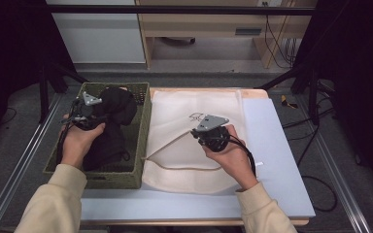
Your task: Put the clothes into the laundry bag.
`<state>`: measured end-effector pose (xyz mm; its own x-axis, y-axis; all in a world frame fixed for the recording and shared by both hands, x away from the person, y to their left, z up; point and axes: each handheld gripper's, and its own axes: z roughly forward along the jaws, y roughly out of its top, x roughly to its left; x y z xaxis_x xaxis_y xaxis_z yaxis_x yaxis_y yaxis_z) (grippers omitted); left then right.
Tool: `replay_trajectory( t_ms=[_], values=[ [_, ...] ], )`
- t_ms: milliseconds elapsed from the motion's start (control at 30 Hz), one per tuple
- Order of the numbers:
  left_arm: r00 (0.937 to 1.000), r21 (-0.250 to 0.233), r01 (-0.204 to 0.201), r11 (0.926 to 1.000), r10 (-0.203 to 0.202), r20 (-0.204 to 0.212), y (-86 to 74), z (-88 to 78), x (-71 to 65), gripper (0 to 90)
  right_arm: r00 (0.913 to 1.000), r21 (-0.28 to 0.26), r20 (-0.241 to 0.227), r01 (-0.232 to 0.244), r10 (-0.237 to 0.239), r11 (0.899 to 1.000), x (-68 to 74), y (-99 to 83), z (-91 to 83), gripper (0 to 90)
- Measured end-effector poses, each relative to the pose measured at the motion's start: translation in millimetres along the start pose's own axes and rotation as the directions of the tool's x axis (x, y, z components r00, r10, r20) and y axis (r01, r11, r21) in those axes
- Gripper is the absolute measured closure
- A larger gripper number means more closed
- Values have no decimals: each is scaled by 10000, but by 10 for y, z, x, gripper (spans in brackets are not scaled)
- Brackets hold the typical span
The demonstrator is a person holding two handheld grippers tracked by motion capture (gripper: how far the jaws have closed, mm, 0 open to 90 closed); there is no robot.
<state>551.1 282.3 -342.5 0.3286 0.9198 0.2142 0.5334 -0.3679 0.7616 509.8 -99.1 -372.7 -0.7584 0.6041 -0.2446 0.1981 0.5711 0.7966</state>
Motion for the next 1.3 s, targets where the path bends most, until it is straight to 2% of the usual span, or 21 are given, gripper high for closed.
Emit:
replay_trajectory(
  t_ms=[100, 233, 467, 500, 567, 667, 700, 767, 833, 900, 1000, 1067, 1133, 1167, 1233, 1300],
  values=[
    [9997, -661, 31, 9978, -46, -237, 45, -115, -13, 626, 10000, -13, -14, 16, -16, 10000, -4, -4, 0, 875],
    [9995, -985, 318, 9946, -311, 78, 139, -287, -22, 625, 10000, -33, -27, -60, 60, 10000, -13, -10, 2, 875],
    [9990, -1548, -322, 9874, 366, 261, 333, -611, -176, 625, 9999, -79, -85, -145, 144, 9999, -21, -21, 5, 875],
    [9990, -1548, -322, 9874, 366, 261, 333, -611, -176, 625, 9998, -92, -83, -166, 165, 9998, -23, -22, 3, 875],
    [9976, -1832, -469, 9820, 553, 414, 394, -724, -255, 624, 9998, -113, -100, -166, 165, 9998, -27, -22, -2, 875],
    [9961, -1895, -579, 9802, 693, 541, 416, -771, -305, 624, 9998, -154, -84, -192, 191, 9997, -32, -22, -9, 875],
    [9944, -1929, -750, 9783, 877, 582, 428, -806, -360, 624, 9998, -157, -83, -198, 197, 9997, -32, -22, -10, 875],
    [9931, -1927, -844, 9776, 984, 644, 432, -822, -386, 624, 9998, -154, -84, -203, 202, 9997, -33, -22, -11, 875],
    [9902, -2093, -1054, 9722, 1220, 680, 444, -851, -428, 624, 9996, -184, -97, -255, 253, 9995, -41, -25, -9, 875],
    [9886, -2096, -1051, 9721, 1249, 836, 445, -894, -481, 624, 9993, -229, -123, -346, 343, 9991, -52, -31, -12, 875],
    [9823, -2241, -1226, 9668, 1504, 1114, 448, -983, -576, 624, 9989, -240, -189, -427, 422, 9988, -63, -31, -9, 875],
    [9808, -2295, -1255, 9652, 1554, 1174, 447, -1009, -606, 624, 9988, -236, -238, -443, 437, 9987, -70, -26, 2, 875],
    [9752, -2408, -1384, 9607, 1745, 1358, 449, -1080, -681, 624, 9982, -276, -340, -508, 499, 9983, -86, -21, 7, 875],
    [9752, -2408, -1384, 9607, 1745, 1358, 449, -1080, -681, 624, 9979, -275, -359, -556, 546, 9981, -94, -17, 6, 875],
    [9695, -2456, -1436, 9587, 1861, 1597, 464, -1122, -743, 624, 9975, -287, -387, -600, 589, 9978, -112, -6, 7, 875],
    [9679, -2454, -1439, 9587, 1880, 1669, 469, -1131, -765, 624, 9971, -273, -413, -644, 632, 9976, -132, 16, 4, 875]
  ],
)
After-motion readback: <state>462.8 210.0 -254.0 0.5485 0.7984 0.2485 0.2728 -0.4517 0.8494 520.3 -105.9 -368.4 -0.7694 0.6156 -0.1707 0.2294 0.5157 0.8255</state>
